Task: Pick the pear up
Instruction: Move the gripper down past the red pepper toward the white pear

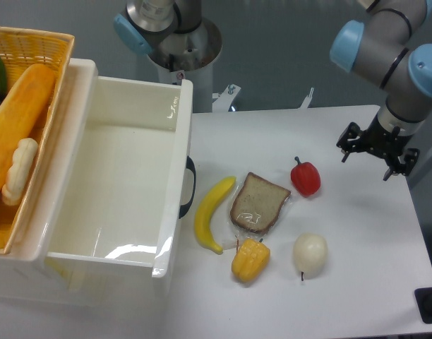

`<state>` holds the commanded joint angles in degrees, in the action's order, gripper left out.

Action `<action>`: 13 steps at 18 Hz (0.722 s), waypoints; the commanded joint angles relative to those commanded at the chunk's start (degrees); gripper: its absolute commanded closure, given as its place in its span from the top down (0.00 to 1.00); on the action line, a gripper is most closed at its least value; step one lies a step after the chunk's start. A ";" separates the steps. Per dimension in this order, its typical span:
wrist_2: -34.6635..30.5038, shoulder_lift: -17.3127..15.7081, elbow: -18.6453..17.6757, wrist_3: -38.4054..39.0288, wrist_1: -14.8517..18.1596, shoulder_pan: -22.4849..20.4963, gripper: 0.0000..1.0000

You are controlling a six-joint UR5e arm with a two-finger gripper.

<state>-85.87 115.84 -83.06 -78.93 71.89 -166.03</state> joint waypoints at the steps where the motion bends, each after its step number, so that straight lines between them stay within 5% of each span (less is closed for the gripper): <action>1: 0.00 0.00 0.09 0.00 0.00 0.00 1.00; 6: 0.53 -0.70 -0.79 5.00 -0.18 0.18 1.00; 13: 2.38 -4.92 -7.55 7.02 -0.44 0.08 1.00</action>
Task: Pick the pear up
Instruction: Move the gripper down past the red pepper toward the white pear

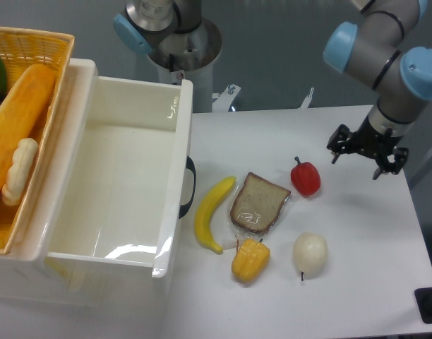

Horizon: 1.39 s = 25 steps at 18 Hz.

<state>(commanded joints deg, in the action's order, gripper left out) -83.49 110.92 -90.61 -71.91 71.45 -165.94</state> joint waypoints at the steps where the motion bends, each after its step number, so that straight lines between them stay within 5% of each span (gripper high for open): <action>1: -0.18 -0.35 -0.27 1.75 0.09 0.26 1.00; 10: 0.00 5.35 4.73 13.27 -0.35 6.15 1.00; 14: -0.27 7.82 6.23 14.25 -5.09 7.12 1.00; 25: -0.27 14.41 11.76 20.39 -6.77 9.93 1.00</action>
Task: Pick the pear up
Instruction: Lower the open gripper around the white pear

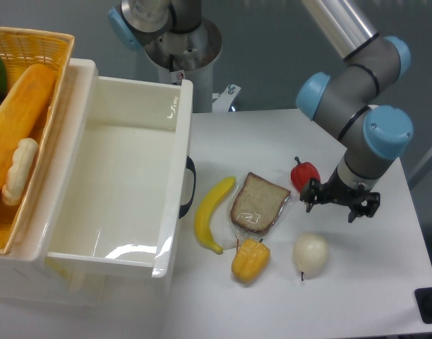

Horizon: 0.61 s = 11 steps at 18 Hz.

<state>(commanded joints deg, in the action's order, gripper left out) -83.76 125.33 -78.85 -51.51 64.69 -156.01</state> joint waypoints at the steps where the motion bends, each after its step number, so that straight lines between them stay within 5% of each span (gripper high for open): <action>1: 0.00 0.44 0.18 0.27 -0.09 0.26 1.00; 11: -1.23 3.34 1.59 3.96 -0.79 2.37 1.00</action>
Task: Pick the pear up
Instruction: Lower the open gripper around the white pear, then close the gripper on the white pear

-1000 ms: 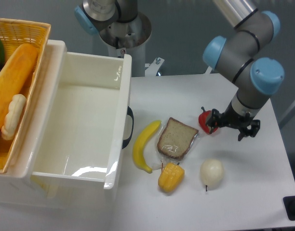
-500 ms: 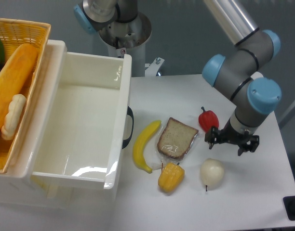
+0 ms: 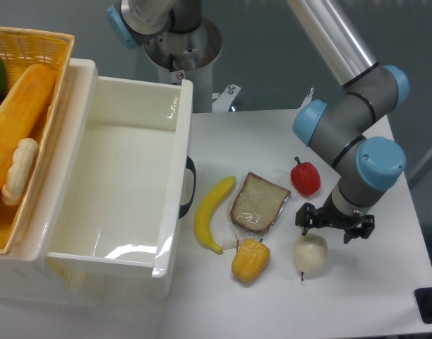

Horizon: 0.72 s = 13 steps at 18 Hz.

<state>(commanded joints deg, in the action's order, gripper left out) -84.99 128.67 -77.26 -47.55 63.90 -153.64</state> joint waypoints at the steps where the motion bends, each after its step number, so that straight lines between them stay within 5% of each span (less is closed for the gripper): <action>1: -0.26 0.35 0.00 0.26 -0.44 0.18 1.00; 8: -0.53 2.20 1.32 0.88 -0.62 0.88 0.99; 11: -2.98 2.37 1.32 0.88 -0.62 1.58 0.90; 13: -3.95 2.55 1.32 0.88 -0.62 1.85 0.76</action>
<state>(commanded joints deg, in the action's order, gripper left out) -88.94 131.22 -75.94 -46.67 63.28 -151.79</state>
